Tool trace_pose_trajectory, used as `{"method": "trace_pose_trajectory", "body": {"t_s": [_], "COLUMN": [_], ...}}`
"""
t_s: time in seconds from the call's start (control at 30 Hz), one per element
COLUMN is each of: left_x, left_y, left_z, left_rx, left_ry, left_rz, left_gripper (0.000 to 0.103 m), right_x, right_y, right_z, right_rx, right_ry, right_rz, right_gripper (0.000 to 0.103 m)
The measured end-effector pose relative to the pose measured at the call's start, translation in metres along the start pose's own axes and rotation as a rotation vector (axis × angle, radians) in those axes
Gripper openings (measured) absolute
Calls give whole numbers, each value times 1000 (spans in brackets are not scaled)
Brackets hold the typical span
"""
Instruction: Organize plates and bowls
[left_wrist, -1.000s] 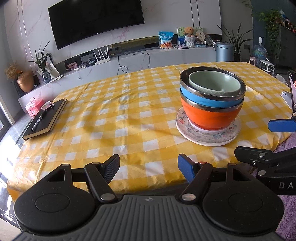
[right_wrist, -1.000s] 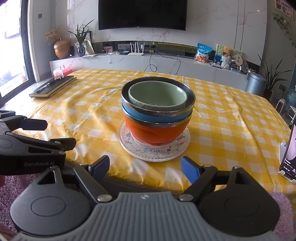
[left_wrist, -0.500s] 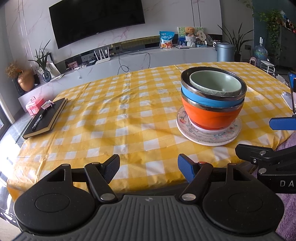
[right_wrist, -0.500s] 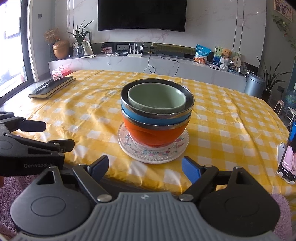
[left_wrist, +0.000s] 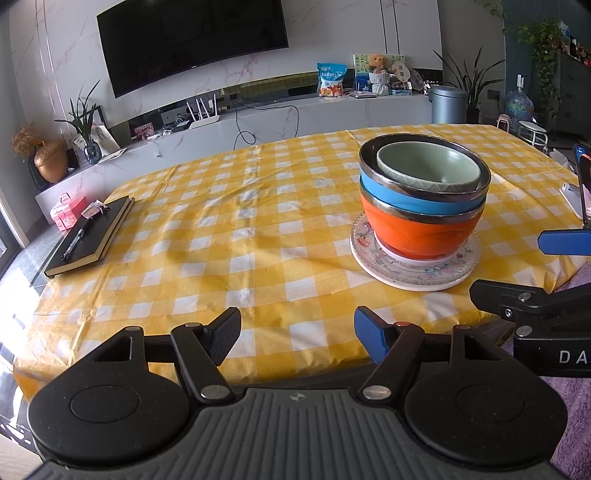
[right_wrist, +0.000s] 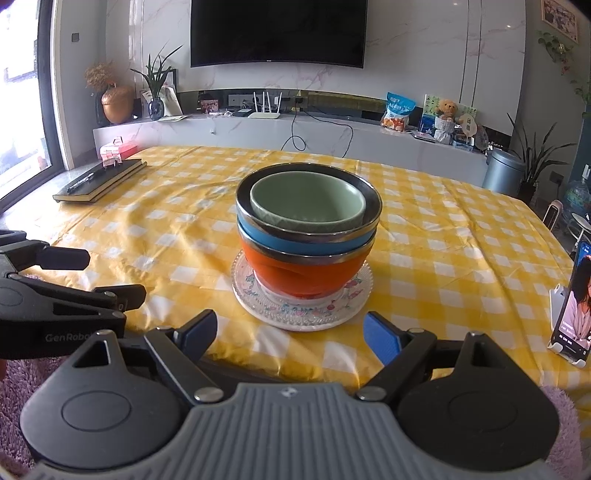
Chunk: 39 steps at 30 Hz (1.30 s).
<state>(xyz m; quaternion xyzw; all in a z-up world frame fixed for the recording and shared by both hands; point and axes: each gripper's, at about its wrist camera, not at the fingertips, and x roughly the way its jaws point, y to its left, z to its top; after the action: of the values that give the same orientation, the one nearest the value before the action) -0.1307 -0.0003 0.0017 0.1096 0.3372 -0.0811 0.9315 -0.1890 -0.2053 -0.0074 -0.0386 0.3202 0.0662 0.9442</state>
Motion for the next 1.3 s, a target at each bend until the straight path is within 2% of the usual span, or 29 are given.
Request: {"method": "trace_pose_trajectory", "body": {"t_s": [1.3], "left_x": [-1], "left_y": [0], "left_z": [0], "left_rx": [0], "left_ry": [6], "left_rz": [11], "left_gripper": [80], "right_x": [1], "right_y": [1], "right_z": [-1], "right_rx": [5], "right_ry": [9], "right_rz": [-11], "right_gripper": [88]}}
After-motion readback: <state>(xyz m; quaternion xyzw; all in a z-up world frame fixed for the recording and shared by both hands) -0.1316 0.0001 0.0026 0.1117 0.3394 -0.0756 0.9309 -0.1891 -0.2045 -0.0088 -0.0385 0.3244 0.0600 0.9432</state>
